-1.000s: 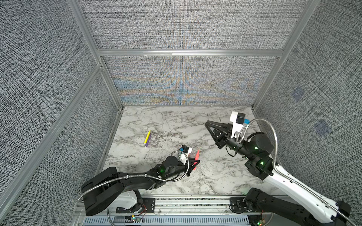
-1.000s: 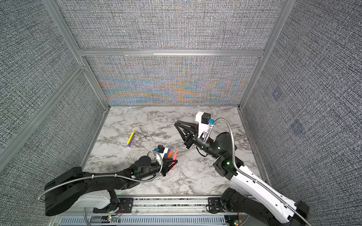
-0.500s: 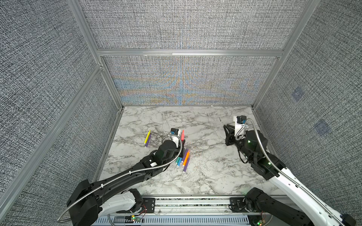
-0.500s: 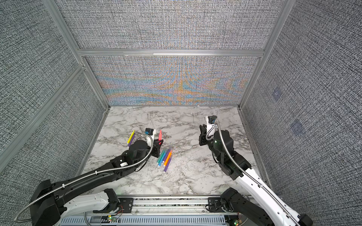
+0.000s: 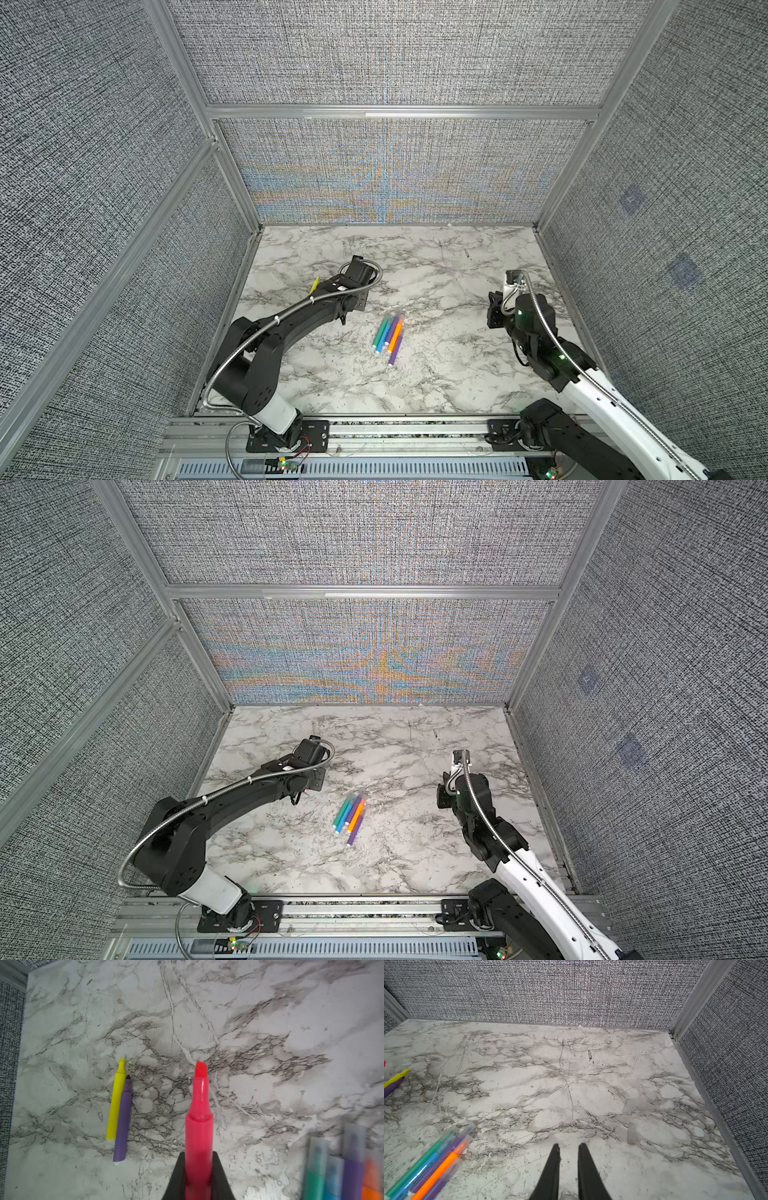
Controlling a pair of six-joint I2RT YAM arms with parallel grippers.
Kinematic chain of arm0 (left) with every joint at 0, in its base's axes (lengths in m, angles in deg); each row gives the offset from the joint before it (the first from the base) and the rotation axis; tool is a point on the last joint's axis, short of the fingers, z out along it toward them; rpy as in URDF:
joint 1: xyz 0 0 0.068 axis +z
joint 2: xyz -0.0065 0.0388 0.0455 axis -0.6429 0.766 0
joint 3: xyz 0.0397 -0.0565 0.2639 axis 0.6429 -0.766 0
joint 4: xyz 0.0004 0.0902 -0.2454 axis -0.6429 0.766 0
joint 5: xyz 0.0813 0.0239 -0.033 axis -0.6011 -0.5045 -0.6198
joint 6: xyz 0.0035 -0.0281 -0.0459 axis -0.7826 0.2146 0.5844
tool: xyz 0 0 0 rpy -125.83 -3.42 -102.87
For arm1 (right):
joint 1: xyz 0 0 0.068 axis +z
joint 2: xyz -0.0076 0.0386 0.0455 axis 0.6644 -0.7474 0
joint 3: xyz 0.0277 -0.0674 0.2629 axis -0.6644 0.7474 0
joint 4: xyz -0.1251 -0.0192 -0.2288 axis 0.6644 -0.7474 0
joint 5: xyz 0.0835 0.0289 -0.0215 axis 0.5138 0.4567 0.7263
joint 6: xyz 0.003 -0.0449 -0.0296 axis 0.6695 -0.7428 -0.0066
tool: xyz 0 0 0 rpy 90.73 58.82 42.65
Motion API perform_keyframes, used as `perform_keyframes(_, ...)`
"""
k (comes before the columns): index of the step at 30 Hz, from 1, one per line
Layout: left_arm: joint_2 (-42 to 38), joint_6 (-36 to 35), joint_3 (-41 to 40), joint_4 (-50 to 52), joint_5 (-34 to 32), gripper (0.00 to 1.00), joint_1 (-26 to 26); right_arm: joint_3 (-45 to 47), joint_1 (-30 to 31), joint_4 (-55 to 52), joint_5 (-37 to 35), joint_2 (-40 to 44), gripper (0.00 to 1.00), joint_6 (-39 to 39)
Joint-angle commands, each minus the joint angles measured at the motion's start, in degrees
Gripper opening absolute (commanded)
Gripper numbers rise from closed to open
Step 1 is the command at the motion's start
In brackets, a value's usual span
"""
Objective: Remove pen caps from pens
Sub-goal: Place the pen at the middle-left of the table.
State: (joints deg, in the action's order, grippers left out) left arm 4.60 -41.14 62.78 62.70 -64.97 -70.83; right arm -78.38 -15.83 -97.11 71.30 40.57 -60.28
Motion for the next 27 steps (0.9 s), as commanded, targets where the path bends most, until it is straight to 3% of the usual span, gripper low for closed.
perform_keyframes(1,2.33,-2.02,1.51,3.07,0.18,0.02,1.98,0.55,-0.19,2.44,0.23,-0.55,0.0,0.09)
perform_keyframes(23,9.68,-4.3,4.91,5.25,-0.37,0.07,9.64,1.88,-0.67,4.19,2.45,-2.67,0.0,0.35)
perform_keyframes(27,9.59,-4.3,4.73,5.86,-0.77,0.14,10.51,2.16,-0.73,4.93,2.64,-3.85,0.0,0.35)
